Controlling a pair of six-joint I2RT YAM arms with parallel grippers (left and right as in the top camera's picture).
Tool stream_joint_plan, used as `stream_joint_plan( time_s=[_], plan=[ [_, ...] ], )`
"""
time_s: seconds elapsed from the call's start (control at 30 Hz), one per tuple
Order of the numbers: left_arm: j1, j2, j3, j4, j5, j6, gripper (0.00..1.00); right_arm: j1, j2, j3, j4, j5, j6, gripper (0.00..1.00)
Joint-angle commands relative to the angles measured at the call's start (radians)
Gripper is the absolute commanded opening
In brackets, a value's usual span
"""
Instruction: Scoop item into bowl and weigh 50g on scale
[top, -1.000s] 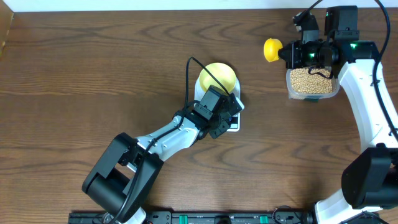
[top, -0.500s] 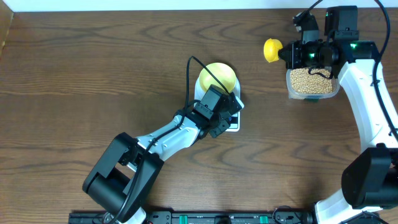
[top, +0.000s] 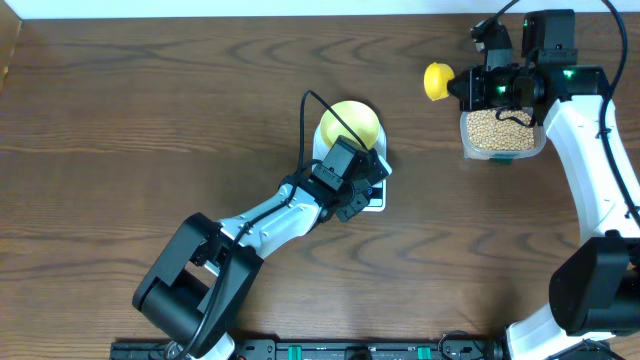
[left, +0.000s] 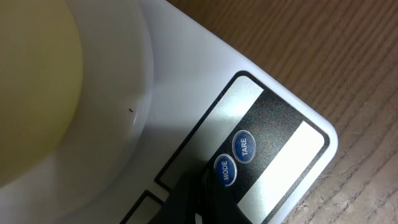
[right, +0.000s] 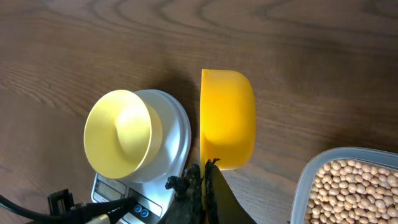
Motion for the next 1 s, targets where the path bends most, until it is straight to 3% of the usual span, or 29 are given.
stream_joint_plan(
  time_s=[0.0, 0.47, 0.97],
  plan=[
    [0.008, 0.061, -0.027, -0.04, 0.023, 0.013, 0.08, -0.002, -0.003, 0.023, -0.002, 0.0, -0.012, 0.01],
    [0.008, 0.045, -0.022, -0.039, 0.04, 0.013, 0.08, -0.002, -0.003, 0.023, -0.004, 0.0, -0.012, 0.01],
    [0.008, -0.315, -0.015, -0.036, 0.04, -0.078, 0.08, -0.002, -0.003, 0.023, -0.002, 0.0, -0.013, 0.01]
  ],
)
